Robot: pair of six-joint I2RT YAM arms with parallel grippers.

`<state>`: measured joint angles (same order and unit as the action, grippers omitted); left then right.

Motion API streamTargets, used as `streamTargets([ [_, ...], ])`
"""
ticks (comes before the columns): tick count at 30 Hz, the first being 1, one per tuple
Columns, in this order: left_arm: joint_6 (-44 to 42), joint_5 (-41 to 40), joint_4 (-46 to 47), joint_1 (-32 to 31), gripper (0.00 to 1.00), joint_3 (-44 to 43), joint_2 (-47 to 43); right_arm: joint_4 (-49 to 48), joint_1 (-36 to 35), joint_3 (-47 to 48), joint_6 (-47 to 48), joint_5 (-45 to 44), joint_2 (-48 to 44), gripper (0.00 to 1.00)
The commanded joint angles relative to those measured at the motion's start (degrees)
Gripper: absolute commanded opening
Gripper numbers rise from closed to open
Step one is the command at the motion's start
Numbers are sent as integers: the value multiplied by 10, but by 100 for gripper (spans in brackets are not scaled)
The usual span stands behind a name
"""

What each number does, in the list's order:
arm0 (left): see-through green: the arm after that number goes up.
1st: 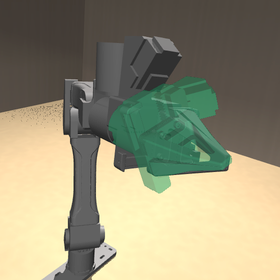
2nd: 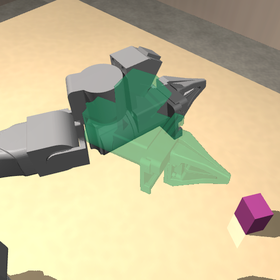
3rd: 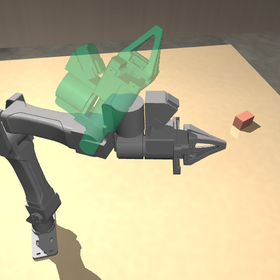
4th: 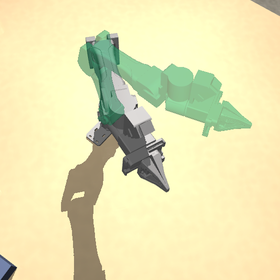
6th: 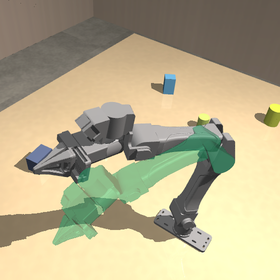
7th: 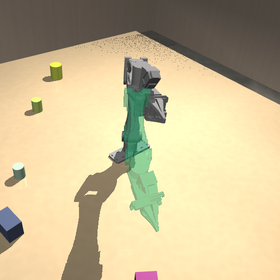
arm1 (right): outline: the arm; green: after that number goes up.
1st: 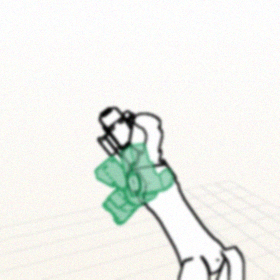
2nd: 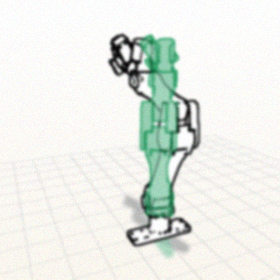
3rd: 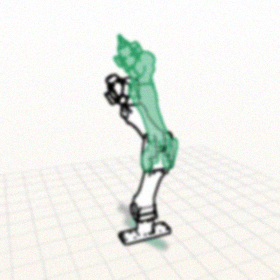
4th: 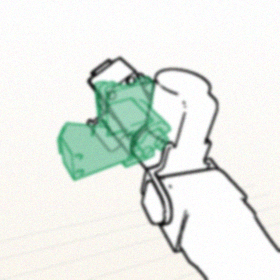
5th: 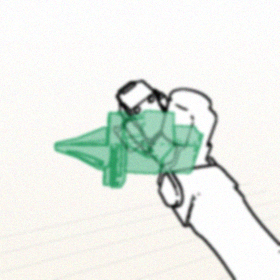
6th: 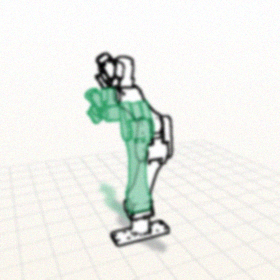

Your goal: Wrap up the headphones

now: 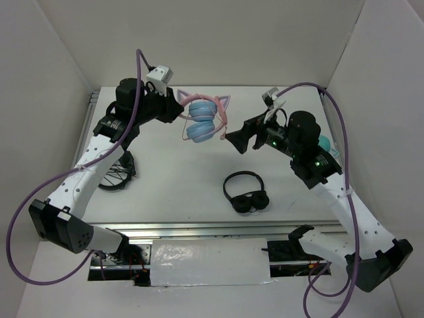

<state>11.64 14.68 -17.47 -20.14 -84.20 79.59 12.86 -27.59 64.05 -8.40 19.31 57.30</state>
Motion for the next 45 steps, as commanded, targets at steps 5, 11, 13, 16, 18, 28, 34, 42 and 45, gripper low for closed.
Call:
streamTargets([
  [5,-25,36,37,-16,0,-8,-20,-24,44,77,-49,120,89,99],
  [11,-30,27,31,-27,0,-11,-15,-77,65,86,-80,178,138,95],
  [13,-31,26,30,-29,0,-12,-12,-89,68,87,-90,211,150,87],
  [16,-30,25,27,-29,0,-16,-6,-108,73,78,-96,252,158,70],
  [18,-30,25,27,-29,0,-17,-2,-113,75,71,-101,267,160,50],
  [28,-35,25,17,-38,3,-23,13,-172,90,44,-149,303,165,0],
  [34,-36,-3,13,-38,51,1,-2,-227,136,8,-225,279,160,0],
  [42,-28,40,47,-38,99,40,-38,-211,172,12,-224,245,181,0],
  [45,-26,29,39,-38,99,38,-46,-224,208,17,-231,250,208,0],
])
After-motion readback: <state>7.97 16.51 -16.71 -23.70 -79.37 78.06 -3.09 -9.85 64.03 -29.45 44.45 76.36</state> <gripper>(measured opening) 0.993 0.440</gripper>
